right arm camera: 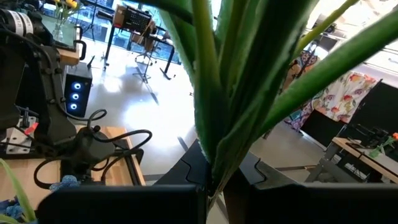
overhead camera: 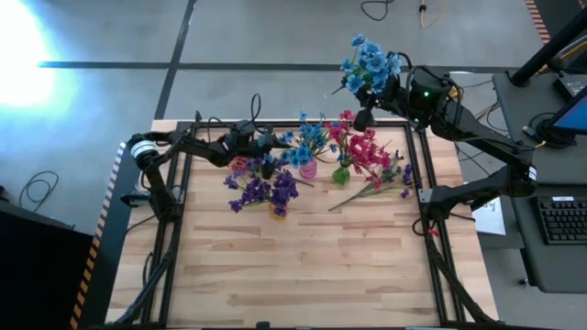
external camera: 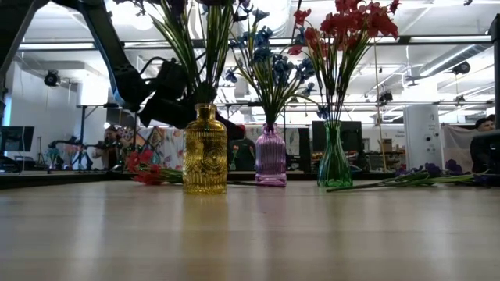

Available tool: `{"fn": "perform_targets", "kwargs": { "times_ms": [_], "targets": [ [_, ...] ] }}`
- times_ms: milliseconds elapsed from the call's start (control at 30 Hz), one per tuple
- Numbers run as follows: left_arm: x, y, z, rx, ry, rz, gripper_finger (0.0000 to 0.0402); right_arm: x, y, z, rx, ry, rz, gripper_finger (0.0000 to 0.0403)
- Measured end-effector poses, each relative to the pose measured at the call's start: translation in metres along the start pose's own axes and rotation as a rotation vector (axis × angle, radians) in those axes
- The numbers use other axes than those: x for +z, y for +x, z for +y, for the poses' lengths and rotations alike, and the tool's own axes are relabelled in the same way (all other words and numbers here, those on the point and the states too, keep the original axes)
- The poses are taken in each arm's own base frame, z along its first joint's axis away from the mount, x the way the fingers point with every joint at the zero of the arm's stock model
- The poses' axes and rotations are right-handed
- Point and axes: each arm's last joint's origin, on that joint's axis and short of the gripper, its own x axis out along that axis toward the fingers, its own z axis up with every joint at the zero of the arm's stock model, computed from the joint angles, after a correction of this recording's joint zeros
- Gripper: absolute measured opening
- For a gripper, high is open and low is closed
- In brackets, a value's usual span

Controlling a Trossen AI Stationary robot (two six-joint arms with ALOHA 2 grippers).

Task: Sort flowers into vase by color
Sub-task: Put the blue flowers into the pink vase

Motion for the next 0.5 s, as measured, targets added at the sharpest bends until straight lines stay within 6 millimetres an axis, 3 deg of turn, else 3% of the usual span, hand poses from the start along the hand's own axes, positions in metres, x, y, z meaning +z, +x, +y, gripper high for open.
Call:
{"fn": "perform_targets", "kwargs": {
  "times_ms": [133,400,500],
  "targets": [
    [-0.0004,0.0013,-0.0017,0.018,-0.004,0.010,0.0290,0.0000,0.0000,0.0000,0.000,0.000,0.000,0.0018],
    [0.0001,0.0029,-0.0035,0.045,0.032,0.015,0.0385,0.0000,0.0000,0.0000,0.000,-0.002,0.000,0.0018],
    [-0.0004,0.0029,-0.0036,0.045,0.021,0.019,0.0395,0.0000,0.0000,0.0000,0.000,-0.009,0.000,0.0018]
  ]
}}
